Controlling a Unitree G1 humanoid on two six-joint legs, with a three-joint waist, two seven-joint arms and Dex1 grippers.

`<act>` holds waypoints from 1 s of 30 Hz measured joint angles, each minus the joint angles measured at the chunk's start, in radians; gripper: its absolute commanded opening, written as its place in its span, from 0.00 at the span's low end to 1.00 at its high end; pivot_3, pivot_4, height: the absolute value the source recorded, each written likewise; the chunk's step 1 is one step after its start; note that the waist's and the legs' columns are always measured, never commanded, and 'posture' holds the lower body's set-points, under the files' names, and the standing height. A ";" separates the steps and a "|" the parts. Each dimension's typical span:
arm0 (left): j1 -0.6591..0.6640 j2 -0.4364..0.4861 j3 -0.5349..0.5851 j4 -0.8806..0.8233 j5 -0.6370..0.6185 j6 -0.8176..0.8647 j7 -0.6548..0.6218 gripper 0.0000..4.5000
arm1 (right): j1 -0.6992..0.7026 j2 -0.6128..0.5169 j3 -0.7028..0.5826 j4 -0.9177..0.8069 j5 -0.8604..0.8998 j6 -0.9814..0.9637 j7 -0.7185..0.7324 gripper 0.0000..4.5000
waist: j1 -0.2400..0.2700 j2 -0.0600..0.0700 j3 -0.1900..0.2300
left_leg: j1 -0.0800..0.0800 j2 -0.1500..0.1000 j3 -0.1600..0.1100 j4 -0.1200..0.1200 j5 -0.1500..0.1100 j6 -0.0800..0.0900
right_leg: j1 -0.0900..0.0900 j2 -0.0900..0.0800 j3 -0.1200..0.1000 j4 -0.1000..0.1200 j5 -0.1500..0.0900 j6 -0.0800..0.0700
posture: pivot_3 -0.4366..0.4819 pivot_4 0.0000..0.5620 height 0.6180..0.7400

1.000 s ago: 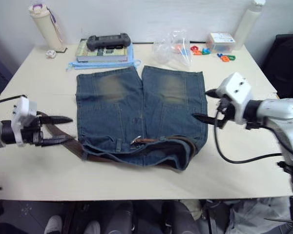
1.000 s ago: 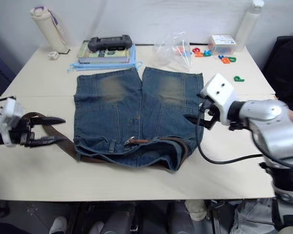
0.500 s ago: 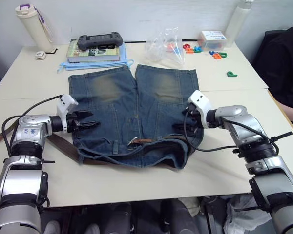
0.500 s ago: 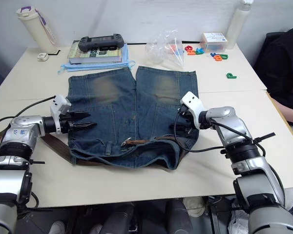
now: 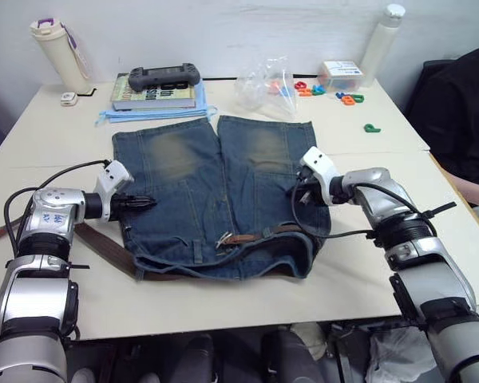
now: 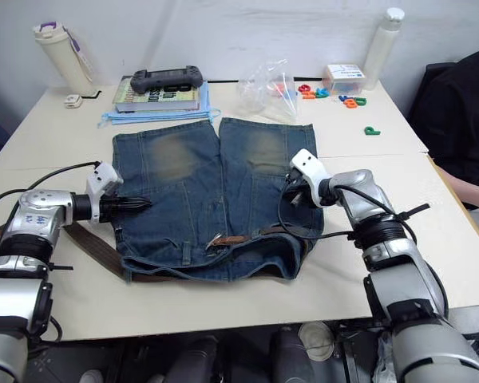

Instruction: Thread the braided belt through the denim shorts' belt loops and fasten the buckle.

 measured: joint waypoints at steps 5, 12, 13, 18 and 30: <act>-0.022 -0.049 0.000 0.049 0.041 -0.047 0.128 0.01 | -0.081 0.072 -0.020 0.216 -0.051 -0.140 -0.130 0.00 | 0.002 0.001 0.000 | 0.014 0.000 -0.001 -0.001 -0.003 0.003 | 0.013 -0.001 -0.002 0.002 0.000 -0.001 | 0.48 0.27 0.40; -0.090 -0.093 -0.012 0.131 0.112 -0.112 0.259 0.01 | -0.155 0.116 -0.032 0.389 -0.101 -0.256 -0.271 0.00 | 0.006 0.002 0.000 | 0.011 -0.002 -0.001 0.000 -0.001 0.003 | 0.010 -0.003 -0.002 0.006 0.000 -0.001 | 0.48 0.27 0.40; -0.093 -0.096 -0.012 0.136 0.117 -0.119 0.269 0.01 | -0.161 0.117 -0.033 0.401 -0.105 -0.264 -0.277 0.00 | 0.006 0.002 0.000 | 0.011 -0.002 -0.001 0.000 -0.001 0.003 | 0.010 -0.003 -0.002 0.006 0.000 -0.001 | 0.48 0.27 0.40; -0.108 -0.098 -0.009 0.163 0.126 -0.142 0.283 0.01 | -0.169 0.116 -0.051 0.417 -0.116 -0.273 -0.275 0.00 | 0.005 0.002 0.000 | 0.007 -0.003 -0.001 0.001 0.000 0.003 | 0.006 -0.004 -0.002 0.007 0.000 -0.001 | 0.48 0.27 0.40; -0.127 -0.095 0.080 0.125 0.065 -0.099 0.221 0.91 | -0.182 0.053 -0.204 0.331 -0.037 -0.152 -0.204 0.95 | 0.003 0.003 0.004 | -0.030 -0.006 0.000 0.003 0.009 -0.003 | -0.032 -0.007 -0.001 0.017 0.000 -0.001 | 0.48 0.27 0.40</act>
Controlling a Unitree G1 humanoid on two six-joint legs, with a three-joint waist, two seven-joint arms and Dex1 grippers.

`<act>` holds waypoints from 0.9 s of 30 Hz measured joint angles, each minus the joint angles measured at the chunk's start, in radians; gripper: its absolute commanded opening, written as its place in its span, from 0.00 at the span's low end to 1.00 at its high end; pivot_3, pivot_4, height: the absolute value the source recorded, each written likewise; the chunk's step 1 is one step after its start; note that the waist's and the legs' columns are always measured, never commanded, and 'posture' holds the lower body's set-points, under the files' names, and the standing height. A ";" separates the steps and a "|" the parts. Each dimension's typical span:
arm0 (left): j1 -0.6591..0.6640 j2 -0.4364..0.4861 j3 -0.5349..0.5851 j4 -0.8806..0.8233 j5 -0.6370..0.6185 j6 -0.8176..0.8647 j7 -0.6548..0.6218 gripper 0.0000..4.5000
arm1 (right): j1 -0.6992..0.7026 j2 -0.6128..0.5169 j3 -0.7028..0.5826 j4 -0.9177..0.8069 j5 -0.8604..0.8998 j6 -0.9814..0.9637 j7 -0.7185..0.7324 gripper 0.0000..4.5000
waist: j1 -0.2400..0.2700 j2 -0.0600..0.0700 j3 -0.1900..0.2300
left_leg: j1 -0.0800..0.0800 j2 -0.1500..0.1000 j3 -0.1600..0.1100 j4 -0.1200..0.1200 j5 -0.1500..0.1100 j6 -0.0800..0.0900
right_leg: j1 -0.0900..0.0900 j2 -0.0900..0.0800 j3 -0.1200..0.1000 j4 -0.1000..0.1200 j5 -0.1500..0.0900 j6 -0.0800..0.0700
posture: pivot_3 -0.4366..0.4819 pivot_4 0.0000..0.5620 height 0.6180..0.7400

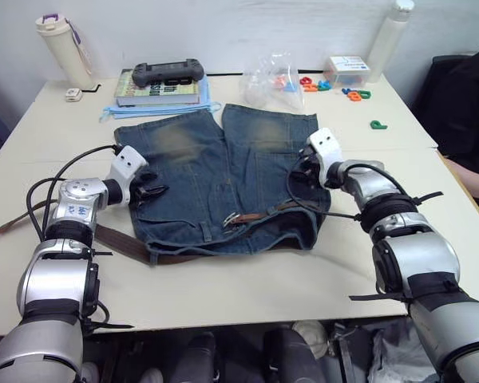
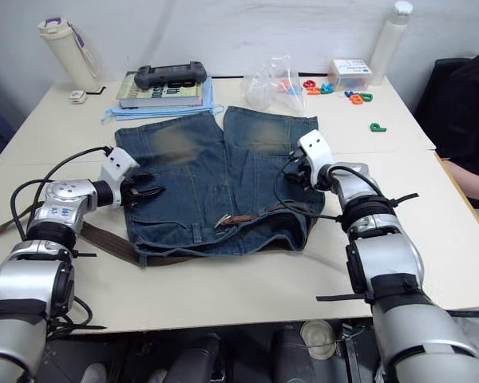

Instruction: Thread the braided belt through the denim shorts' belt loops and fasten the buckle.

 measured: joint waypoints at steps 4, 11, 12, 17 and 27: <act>0.050 0.026 0.068 -0.238 -0.107 0.116 -0.092 0.93 | 0.045 -0.062 -0.033 -0.294 0.045 0.122 0.049 0.99 | -0.007 0.001 0.003 | -0.009 0.001 0.000 0.000 0.002 -0.001 | -0.009 0.001 0.000 0.000 0.000 0.000 | 0.48 0.27 0.40; 0.345 0.064 0.196 -0.822 -0.294 0.452 -0.051 0.93 | 0.316 -0.096 -0.081 -0.941 0.195 0.444 0.074 0.99 | -0.005 0.002 0.005 | -0.010 0.001 -0.002 -0.002 0.002 0.000 | -0.007 0.001 0.000 -0.005 0.001 0.001 | 0.48 0.27 0.40; 0.377 0.063 0.215 -0.887 -0.320 0.495 -0.032 0.93 | 0.341 -0.096 -0.086 -1.010 0.211 0.468 0.069 0.99 | 0.000 0.002 0.005 | -0.009 0.001 -0.002 -0.001 0.002 0.000 | -0.006 0.001 0.000 -0.008 0.001 0.001 | 0.48 0.27 0.40; 0.475 0.041 0.348 -1.120 -0.440 0.648 0.098 0.93 | 0.450 -0.100 -0.109 -1.251 0.263 0.513 0.035 0.99 | 0.007 0.002 0.005 | 0.003 0.000 -0.003 -0.004 0.002 0.002 | 0.007 0.001 0.000 -0.013 0.001 0.001 | 0.48 0.27 0.40; 0.654 -0.082 0.522 -1.323 -0.501 0.692 0.390 0.93 | 0.659 -0.111 -0.177 -1.401 0.276 0.492 -0.083 0.99 | 0.023 0.000 0.007 | 0.020 0.000 -0.001 -0.014 0.002 0.003 | 0.022 0.001 0.001 -0.021 0.002 0.002 | 0.48 0.27 0.40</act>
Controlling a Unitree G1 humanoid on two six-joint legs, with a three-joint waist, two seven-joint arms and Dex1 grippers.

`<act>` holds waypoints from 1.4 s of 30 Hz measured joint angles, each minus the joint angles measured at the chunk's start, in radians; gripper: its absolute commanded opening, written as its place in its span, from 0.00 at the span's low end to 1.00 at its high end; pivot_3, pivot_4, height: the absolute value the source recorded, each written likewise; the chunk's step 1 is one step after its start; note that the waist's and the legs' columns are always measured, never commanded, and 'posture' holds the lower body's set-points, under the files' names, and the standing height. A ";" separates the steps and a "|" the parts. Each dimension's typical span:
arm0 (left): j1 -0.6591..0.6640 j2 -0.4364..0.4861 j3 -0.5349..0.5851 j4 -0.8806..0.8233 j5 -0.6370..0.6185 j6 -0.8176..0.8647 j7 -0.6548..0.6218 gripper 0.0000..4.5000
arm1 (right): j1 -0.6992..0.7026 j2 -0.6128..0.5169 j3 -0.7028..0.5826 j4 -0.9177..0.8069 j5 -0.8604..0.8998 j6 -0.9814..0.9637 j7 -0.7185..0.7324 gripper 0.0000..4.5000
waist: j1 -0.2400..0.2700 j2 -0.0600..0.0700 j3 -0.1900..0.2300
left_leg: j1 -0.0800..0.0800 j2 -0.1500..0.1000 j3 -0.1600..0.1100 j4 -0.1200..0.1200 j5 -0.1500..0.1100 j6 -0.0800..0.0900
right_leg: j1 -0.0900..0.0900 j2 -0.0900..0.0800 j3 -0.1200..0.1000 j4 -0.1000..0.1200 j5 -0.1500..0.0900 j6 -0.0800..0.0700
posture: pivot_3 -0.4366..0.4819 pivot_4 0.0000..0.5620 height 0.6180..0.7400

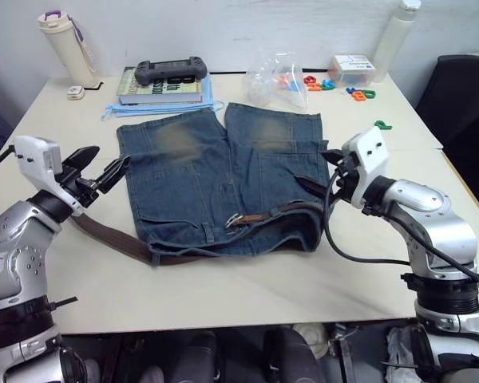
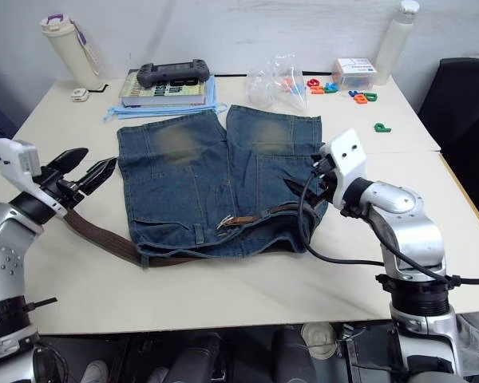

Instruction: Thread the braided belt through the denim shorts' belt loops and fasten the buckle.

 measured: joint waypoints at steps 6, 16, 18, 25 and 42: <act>0.092 -0.067 0.048 -0.081 -0.003 -0.001 0.129 0.93 | 0.035 0.033 -0.008 -0.034 -0.001 0.022 -0.103 0.99 | 0.007 -0.001 0.001 | 0.006 0.000 -0.001 -0.002 -0.001 0.000 | 0.006 0.001 -0.001 -0.004 0.000 0.000 | 0.48 0.27 0.40; 0.226 -0.059 0.219 -0.095 -0.071 0.069 0.244 0.93 | 0.101 0.054 -0.033 -0.156 0.060 0.050 -0.153 0.99 | 0.006 -0.002 0.001 | 0.006 0.001 -0.001 -0.003 -0.001 0.000 | 0.006 0.001 -0.001 -0.005 0.000 0.000 | 0.48 0.27 0.40; 0.245 -0.047 0.266 -0.090 -0.098 0.093 0.256 0.93 | 0.129 0.060 -0.031 -0.195 0.124 0.061 -0.114 0.99 | 0.007 -0.002 0.002 | 0.006 0.001 -0.001 -0.003 -0.002 0.001 | 0.006 0.001 -0.001 -0.005 0.000 0.000 | 0.48 0.27 0.40; 0.254 -0.015 0.383 -0.026 -0.187 0.205 0.324 0.93 | 0.123 0.001 -0.004 -0.363 0.395 0.152 0.048 0.99 | 0.006 -0.002 0.002 | 0.008 0.001 -0.004 -0.003 -0.007 0.007 | 0.009 0.001 -0.002 -0.007 0.000 0.000 | 0.48 0.27 0.40; -0.210 -0.186 0.519 0.194 -0.525 0.516 0.916 0.93 | 0.107 -0.069 0.128 -0.408 0.471 0.170 0.033 0.99 | 0.028 -0.014 0.004 | 0.007 0.000 -0.004 -0.003 -0.005 0.001 | 0.009 0.001 -0.003 -0.009 0.001 0.001 | 0.48 0.27 0.40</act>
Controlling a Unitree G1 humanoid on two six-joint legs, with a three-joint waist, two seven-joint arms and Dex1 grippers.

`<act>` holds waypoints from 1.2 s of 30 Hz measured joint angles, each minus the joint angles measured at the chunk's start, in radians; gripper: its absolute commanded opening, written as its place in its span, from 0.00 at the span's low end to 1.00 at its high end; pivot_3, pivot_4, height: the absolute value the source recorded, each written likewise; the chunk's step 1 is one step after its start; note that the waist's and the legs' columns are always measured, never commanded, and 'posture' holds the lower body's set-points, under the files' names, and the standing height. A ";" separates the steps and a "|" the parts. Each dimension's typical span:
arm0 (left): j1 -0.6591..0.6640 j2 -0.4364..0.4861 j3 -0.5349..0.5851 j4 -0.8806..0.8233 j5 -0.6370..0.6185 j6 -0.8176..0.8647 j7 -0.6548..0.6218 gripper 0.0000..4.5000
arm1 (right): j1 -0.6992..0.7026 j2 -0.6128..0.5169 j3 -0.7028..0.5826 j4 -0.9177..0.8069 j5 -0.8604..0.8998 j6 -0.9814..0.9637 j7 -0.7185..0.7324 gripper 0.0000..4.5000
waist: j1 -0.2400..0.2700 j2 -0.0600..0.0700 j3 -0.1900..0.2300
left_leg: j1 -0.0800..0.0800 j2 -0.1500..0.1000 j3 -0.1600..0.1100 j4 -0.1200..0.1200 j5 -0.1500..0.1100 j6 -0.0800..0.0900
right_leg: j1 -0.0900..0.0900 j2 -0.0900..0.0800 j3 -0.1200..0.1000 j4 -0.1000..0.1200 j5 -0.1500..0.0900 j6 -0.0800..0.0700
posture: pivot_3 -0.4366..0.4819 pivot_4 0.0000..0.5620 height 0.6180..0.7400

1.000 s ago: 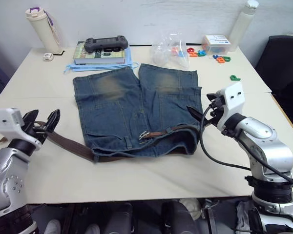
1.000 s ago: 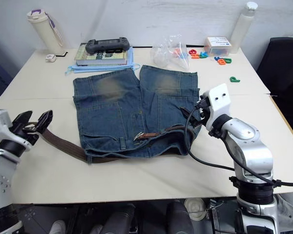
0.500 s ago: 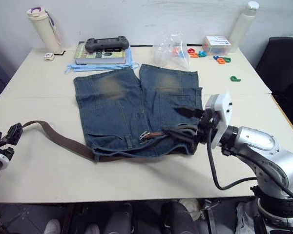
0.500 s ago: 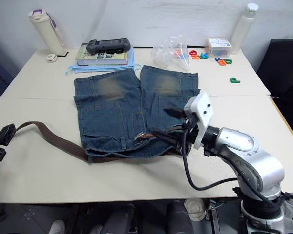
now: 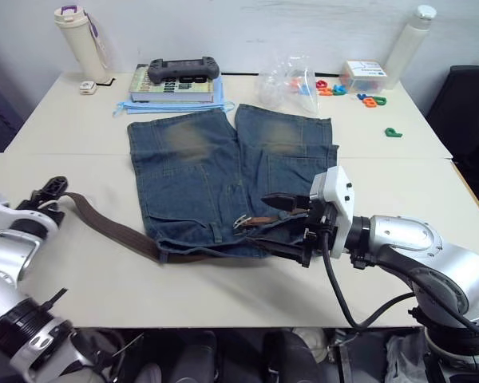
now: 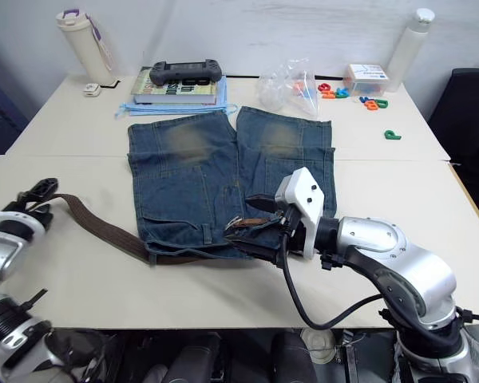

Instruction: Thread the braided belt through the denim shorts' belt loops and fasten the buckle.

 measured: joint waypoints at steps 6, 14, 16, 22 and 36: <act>-0.036 -0.008 0.046 0.035 -0.092 -0.035 0.187 0.93 | 0.000 0.007 0.010 -0.017 -0.003 0.000 -0.050 0.99 | -0.003 -0.003 0.002 | 0.001 0.001 0.000 0.000 0.001 -0.002 | 0.000 0.001 0.000 0.001 0.000 0.000 | 0.48 0.27 0.40; -0.057 0.076 0.020 0.220 -0.098 -0.162 0.185 0.93 | 0.004 0.030 0.032 -0.017 -0.005 -0.019 -0.098 0.99 | 0.004 -0.004 0.001 | 0.000 0.000 0.000 0.000 0.001 -0.002 | 0.000 0.001 0.000 0.001 0.000 0.000 | 0.48 0.27 0.40; -0.072 0.090 0.003 0.264 -0.089 -0.198 0.168 0.93 | 0.005 0.032 0.036 -0.017 -0.005 -0.020 -0.105 0.99 | 0.004 -0.004 0.001 | 0.000 0.000 0.000 0.000 0.001 -0.002 | 0.000 0.000 0.000 0.001 0.000 0.000 | 0.48 0.27 0.40; -0.119 0.126 -0.045 0.400 -0.057 -0.276 0.110 0.55 | 0.006 0.039 0.047 -0.017 -0.005 -0.020 -0.121 1.00 | 0.004 -0.004 0.001 | 0.000 0.000 0.000 0.000 0.001 -0.002 | 0.000 0.000 0.000 0.001 0.000 0.000 | 0.48 0.27 0.40; 0.015 0.231 -0.332 0.228 0.143 -0.396 -0.129 0.02 | -0.005 0.042 0.049 -0.015 -0.003 -0.020 -0.152 1.00 | -0.004 -0.006 0.002 | -0.001 0.000 0.000 0.000 0.000 -0.003 | -0.002 0.001 -0.001 0.000 0.000 0.000 | 0.48 0.27 0.40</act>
